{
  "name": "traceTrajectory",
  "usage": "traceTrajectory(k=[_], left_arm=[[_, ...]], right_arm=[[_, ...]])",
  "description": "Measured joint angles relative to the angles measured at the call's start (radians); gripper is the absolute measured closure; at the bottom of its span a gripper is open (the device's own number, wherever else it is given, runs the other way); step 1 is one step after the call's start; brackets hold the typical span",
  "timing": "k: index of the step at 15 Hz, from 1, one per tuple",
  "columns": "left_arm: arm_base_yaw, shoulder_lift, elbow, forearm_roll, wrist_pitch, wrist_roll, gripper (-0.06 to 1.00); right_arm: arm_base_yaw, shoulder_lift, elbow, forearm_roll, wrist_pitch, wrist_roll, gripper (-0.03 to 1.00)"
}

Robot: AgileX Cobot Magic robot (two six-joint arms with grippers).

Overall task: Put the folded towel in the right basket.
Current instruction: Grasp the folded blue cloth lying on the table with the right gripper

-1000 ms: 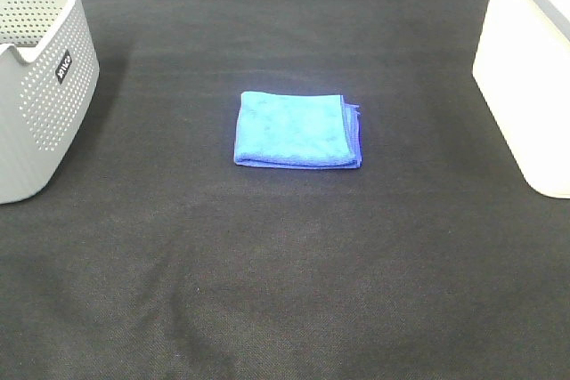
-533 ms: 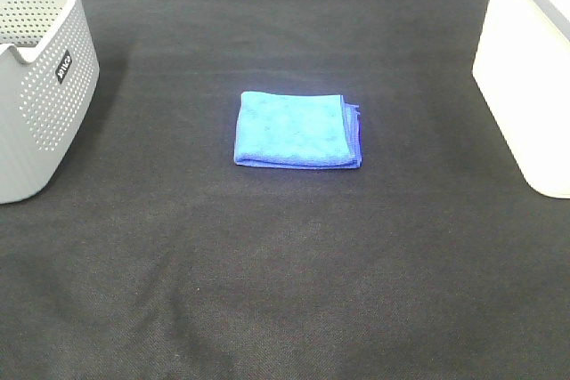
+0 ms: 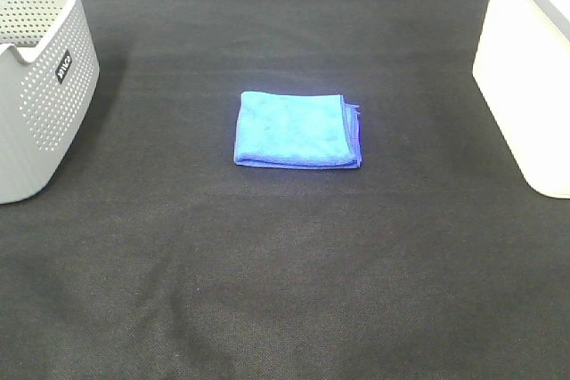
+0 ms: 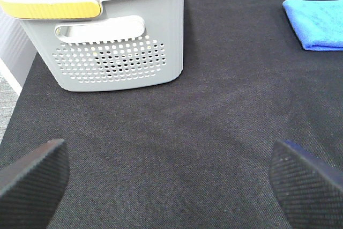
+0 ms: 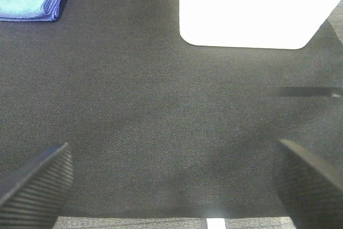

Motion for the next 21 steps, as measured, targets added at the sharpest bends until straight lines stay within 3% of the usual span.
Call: traceTrajectory(k=[21], left_arm=[[0.000,0.000,0.000,0.000,0.000,0.000,0.01]], right_arm=[[0.000,0.000,0.000,-0.011,0.000,0.000,0.00]])
